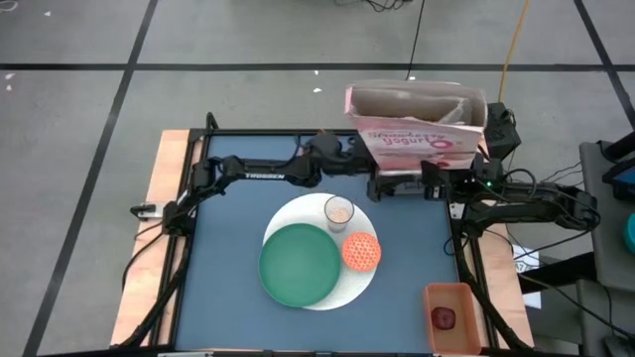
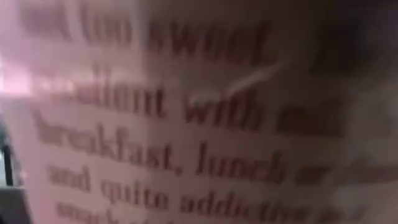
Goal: Arrange a breakfast setting
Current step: Pour the cereal into the orange bowl
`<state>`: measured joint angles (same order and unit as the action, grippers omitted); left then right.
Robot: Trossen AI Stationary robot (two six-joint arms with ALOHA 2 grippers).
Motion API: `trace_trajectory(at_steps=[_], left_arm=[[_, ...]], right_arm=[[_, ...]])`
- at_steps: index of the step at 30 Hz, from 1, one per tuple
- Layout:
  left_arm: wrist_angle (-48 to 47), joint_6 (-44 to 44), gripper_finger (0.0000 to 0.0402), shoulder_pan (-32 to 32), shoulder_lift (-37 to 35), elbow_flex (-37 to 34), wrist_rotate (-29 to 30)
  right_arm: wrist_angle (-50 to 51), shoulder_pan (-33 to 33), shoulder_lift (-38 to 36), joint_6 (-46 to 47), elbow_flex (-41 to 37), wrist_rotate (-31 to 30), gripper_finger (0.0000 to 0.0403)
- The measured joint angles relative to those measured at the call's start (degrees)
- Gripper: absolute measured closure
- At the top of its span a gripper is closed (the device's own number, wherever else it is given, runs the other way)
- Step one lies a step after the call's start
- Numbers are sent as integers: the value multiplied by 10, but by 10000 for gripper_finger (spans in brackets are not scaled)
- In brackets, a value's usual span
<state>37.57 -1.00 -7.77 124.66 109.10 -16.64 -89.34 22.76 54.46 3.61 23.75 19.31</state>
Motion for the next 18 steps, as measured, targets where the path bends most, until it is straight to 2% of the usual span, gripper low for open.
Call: trace_trajectory(at_steps=[4, 12, 15, 18], left_arm=[[-60, -21, 9, 0, -1, 23, 0], [-60, -19, 9, -8, -1, 21, -4], [-59, -8, 9, -14, -1, 21, -26], [-36, 42, 9, -31, 0, 20, -68]], right_arm=[[-7, 0, 0, 7, 0, 0, 170], [-5, 0, -1, 10, 0, 1, 170], [-5, 0, -1, 24, 0, 3, 170], [-3, 0, -3, 34, 0, 21, 170]])
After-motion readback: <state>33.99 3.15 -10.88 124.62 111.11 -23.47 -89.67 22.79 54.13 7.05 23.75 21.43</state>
